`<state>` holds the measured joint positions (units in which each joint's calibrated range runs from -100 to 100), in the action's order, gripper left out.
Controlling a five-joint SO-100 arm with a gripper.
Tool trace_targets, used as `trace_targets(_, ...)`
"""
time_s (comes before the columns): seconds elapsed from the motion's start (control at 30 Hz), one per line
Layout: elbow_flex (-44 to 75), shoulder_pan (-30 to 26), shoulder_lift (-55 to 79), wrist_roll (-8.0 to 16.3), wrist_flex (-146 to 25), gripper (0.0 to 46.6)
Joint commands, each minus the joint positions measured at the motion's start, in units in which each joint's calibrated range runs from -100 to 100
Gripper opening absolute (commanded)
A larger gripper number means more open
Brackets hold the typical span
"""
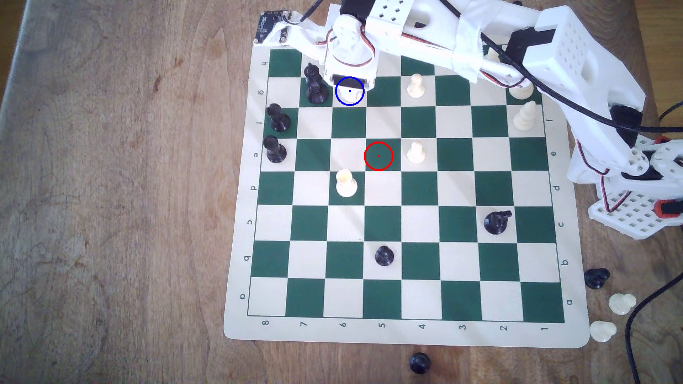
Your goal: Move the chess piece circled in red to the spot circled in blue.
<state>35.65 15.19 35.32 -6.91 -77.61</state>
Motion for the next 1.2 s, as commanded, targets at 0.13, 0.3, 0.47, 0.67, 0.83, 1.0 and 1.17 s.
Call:
trace_targets(0.13, 2.97, 0.88, -4.76, 0.05, 2.02, 25.5)
trace_targets(0.3, -2.65, 0.73, -11.12, 0.83, 3.24, 30.1)
trace_targets(0.47, -18.06, 0.65, -22.16, 0.83, 9.39, 31.8)
trace_targets(0.67, -32.48, -1.86, -35.91, 1.22, 11.84, 31.3)
trace_targets(0.83, -49.61, -6.24, -48.81, 1.47, 17.74, 29.7)
trace_targets(1.0, -76.81, -8.19, -65.62, 0.98, 39.69, 28.1)
trace_targets(1.17, -96.31, -8.43, -77.17, -0.59, 62.05, 11.7)
